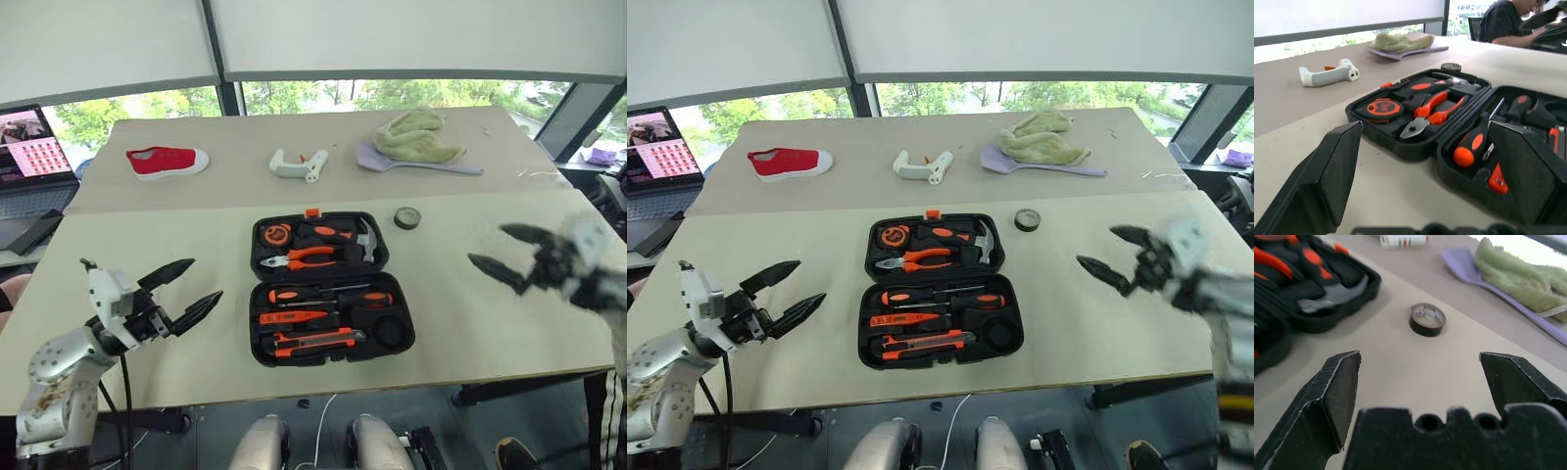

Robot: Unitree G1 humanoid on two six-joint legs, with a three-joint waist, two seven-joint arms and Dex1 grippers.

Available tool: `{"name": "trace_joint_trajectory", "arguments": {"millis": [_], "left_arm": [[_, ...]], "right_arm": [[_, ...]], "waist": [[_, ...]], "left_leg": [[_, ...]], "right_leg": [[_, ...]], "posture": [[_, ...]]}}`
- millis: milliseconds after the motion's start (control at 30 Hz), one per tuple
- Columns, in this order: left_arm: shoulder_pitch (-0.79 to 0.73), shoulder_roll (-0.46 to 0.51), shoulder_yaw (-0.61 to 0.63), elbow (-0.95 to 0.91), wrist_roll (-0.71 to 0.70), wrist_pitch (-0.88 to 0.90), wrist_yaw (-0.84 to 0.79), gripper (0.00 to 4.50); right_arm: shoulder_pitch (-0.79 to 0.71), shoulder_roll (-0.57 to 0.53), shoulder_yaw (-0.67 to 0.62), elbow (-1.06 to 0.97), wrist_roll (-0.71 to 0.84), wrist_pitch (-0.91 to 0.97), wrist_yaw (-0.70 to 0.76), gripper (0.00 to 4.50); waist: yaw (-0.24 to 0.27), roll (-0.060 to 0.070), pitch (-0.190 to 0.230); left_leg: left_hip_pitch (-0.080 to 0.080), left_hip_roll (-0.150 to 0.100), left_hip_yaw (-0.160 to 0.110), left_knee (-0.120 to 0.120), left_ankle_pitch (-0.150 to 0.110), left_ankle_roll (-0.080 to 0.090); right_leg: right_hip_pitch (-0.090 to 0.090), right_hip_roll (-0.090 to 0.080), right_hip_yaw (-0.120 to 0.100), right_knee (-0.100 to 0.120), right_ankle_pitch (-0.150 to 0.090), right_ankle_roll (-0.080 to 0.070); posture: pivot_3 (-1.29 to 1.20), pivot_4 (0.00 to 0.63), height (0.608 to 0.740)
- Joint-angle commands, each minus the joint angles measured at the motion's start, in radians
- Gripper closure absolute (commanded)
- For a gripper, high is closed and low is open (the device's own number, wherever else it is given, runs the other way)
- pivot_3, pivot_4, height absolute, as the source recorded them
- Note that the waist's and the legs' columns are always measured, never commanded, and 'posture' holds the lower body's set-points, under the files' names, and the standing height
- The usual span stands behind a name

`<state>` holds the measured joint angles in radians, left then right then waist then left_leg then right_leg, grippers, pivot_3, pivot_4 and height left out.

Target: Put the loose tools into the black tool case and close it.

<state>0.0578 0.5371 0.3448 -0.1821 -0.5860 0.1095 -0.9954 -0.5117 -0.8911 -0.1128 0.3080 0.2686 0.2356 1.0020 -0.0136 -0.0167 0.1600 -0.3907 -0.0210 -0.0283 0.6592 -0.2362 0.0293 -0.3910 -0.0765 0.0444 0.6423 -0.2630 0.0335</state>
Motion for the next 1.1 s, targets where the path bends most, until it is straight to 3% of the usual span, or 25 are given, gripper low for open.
{"name": "trace_joint_trajectory", "arguments": {"millis": [33,167,400,700,1000,1100], "left_arm": [[-0.047,-0.010,-0.033,-0.037,-0.002,-0.009,0.024,0.11],[-0.081,-0.017,-0.070,-0.035,0.004,-0.009,0.031,0.11],[-0.099,-0.019,-0.113,-0.041,0.007,-0.005,0.033,0.11],[-0.088,-0.013,-0.131,-0.074,0.003,0.005,0.051,0.11],[-0.085,0.008,-0.116,-0.072,0.000,0.004,0.036,0.11],[-0.080,0.012,-0.121,-0.074,0.005,-0.001,0.032,0.00]], "right_arm": [[-0.254,0.024,0.191,0.206,-0.171,0.011,0.086,0.00],[-0.496,0.118,0.353,0.478,-0.339,-0.123,0.109,0.00],[-0.733,0.273,0.443,0.849,-0.488,-0.226,0.033,0.00],[-0.807,0.364,0.448,1.011,-0.567,-0.282,-0.014,0.00],[-0.820,0.418,0.395,1.057,-0.574,-0.174,-0.032,0.00],[-0.821,0.424,0.370,1.058,-0.570,-0.147,-0.033,0.84]], "waist": [[0.001,0.000,0.000],[-0.003,0.000,0.001],[0.000,-0.001,0.001],[-0.007,0.000,0.001],[-0.016,0.000,0.001],[-0.022,0.000,0.001]], "left_leg": [[-0.001,0.000,0.001,0.000,0.000,0.000],[-0.003,-0.002,0.002,0.000,0.000,0.000],[-0.022,-0.004,0.003,0.002,0.001,-0.002],[-0.025,-0.004,0.003,0.001,0.002,-0.004],[-0.024,-0.004,0.003,0.001,0.002,-0.004],[-0.024,-0.004,0.003,0.001,0.002,-0.004]], "right_leg": [[-0.001,0.001,0.000,0.000,0.000,0.000],[-0.004,0.000,0.000,0.001,0.000,0.000],[-0.027,-0.002,0.000,0.006,0.001,0.001],[-0.032,-0.001,0.000,0.008,0.002,0.000],[-0.032,0.000,0.000,0.009,0.002,0.000],[-0.032,0.000,0.000,0.016,0.002,0.000]], "posture": [[0.00,0.150,0.740],[0.00,0.150,0.740],[0.00,0.150,0.740],[0.00,0.150,0.740],[0.00,0.150,0.740],[0.00,0.150,0.740]]}}
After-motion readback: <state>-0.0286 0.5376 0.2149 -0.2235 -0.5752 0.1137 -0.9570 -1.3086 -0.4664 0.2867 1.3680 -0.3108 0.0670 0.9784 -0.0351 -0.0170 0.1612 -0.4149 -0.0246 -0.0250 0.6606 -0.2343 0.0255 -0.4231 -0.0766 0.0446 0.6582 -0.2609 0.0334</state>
